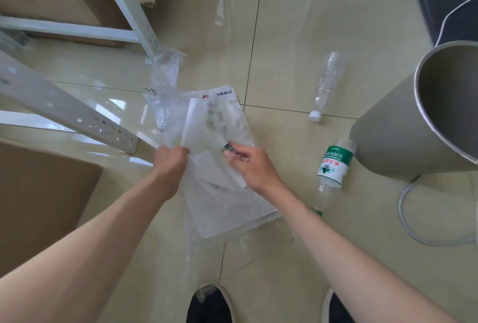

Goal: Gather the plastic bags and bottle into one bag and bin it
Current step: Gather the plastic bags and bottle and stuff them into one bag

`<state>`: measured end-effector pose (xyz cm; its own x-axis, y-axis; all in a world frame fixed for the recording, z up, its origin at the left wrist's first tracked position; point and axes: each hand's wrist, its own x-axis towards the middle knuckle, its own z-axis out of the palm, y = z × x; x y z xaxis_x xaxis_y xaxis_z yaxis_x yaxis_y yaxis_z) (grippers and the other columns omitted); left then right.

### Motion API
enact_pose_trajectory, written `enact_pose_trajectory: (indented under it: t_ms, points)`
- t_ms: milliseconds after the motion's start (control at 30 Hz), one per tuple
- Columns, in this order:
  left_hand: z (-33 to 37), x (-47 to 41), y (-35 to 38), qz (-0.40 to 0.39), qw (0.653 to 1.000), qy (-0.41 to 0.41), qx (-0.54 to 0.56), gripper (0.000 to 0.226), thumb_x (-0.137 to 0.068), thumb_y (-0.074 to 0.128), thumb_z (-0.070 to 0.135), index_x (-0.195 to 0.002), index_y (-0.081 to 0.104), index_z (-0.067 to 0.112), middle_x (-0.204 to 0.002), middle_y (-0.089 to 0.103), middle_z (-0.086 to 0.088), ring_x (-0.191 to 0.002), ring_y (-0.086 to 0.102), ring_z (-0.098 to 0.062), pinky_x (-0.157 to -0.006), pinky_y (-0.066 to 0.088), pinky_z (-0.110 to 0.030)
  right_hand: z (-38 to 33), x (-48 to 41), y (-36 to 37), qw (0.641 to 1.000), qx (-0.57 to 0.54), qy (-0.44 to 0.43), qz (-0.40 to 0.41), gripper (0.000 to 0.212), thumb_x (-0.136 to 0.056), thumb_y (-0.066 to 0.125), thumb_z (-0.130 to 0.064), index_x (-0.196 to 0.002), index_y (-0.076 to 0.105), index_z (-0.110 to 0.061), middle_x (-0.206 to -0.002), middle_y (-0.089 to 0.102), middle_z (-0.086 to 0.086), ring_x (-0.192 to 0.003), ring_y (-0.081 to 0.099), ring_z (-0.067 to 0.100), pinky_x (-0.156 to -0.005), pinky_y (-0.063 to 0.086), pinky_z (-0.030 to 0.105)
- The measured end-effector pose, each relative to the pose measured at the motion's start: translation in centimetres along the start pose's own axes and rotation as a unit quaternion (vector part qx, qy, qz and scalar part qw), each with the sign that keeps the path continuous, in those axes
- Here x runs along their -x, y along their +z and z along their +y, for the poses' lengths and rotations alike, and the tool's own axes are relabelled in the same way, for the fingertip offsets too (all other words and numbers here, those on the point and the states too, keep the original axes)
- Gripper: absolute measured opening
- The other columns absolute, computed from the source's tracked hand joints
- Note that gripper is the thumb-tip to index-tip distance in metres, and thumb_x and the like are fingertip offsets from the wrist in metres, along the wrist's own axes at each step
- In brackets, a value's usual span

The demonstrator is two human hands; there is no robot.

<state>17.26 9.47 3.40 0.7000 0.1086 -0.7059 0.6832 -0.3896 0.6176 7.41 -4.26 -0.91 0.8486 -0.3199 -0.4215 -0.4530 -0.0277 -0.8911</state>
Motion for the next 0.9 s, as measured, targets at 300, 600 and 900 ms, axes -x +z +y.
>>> enact_pose_trajectory:
  t_ms: [300,600,900]
  points:
    - [-1.5,-0.2,-0.3,-0.063,0.996,-0.055,0.045,0.043,-0.081,0.065,0.032,-0.116,0.066,0.007,-0.107,0.073,-0.017,-0.092,0.072,-0.035,-0.084,0.057,-0.055,-1.3,0.5,4.5,0.984,0.072,-0.018,-0.163,0.053,-0.078,0.037,0.008,-0.115,0.070,-0.009,-0.118,0.068,0.003,-0.104,0.061,0.012,-0.083,0.048,0.012]
    - [-5.6,-0.8,-2.6,0.009,0.997,-0.065,-0.037,0.026,-0.088,0.042,-0.005,-0.100,0.062,0.008,-0.098,0.068,-0.021,-0.091,0.067,-0.037,-0.081,0.058,-0.051,-2.8,-9.1,4.9,0.988,0.134,-0.008,0.074,0.035,-0.086,0.035,0.004,-0.101,0.063,-0.011,-0.084,0.057,-0.003,-0.069,0.052,0.019,-0.065,0.043,0.030]
    - [-10.3,-2.1,-1.1,-0.012,0.981,-0.153,-0.121,0.029,-0.094,0.041,0.003,-0.123,0.048,0.003,-0.105,0.053,-0.011,-0.094,0.048,-0.026,-0.079,0.038,-0.025,-4.9,-16.3,18.0,0.916,0.350,-0.041,-0.194,0.084,-0.096,0.050,-0.027,-0.156,-0.007,-0.017,-0.164,0.014,0.011,-0.146,0.025,0.034,-0.115,0.030,0.050]
